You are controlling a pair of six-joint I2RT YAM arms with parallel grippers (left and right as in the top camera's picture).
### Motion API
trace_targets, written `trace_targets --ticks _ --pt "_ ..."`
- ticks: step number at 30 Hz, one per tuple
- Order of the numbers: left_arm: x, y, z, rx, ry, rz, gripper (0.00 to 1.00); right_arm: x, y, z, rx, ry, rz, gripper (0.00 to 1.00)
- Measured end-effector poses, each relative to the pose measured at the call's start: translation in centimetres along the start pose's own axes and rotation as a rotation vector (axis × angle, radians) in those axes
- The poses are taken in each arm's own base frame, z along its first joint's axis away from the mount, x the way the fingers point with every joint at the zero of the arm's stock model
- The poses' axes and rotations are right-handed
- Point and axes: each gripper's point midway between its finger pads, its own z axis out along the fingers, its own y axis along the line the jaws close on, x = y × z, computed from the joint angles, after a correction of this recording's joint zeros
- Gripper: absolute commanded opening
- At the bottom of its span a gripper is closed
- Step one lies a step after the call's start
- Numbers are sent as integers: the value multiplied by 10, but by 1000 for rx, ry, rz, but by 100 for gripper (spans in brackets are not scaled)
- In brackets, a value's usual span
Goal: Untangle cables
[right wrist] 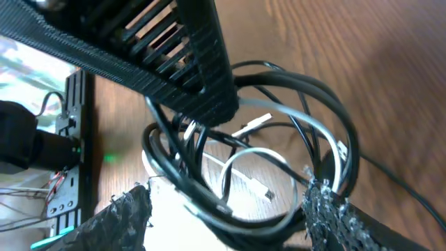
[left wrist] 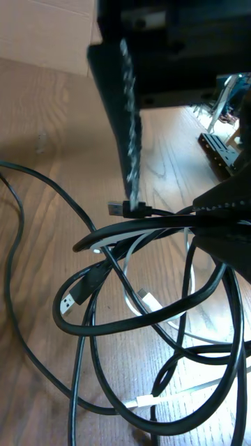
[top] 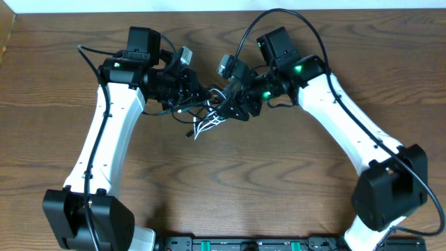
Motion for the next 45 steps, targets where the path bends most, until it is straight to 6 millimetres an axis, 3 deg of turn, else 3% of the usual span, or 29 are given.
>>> trace_targets --ticks 8,15,21,26,34,41,45 --pt "0 0 0 0 1 -1 7 7 -6 24 -103 -21 14 57" --pt "0 1 0 -4 -1 -1 8 12 -6 32 -156 -28 29 27" --pt "-1 1 0 -5 -4 -1 8 5 -2 25 -211 -77 28 1" --pt "-1 1 0 -3 -3 -1 7 1 -14 4 -233 -142 65 1" --pt "-1 0 0 0 -2 0 8 5 -51 -28 -169 -193 225 1" --pt "0 1 0 -2 -1 -1 7 42 -111 -35 153 -81 601 1" --pt "-1 2 0 -11 -4 -1 7 63 -135 -43 329 -39 762 1"
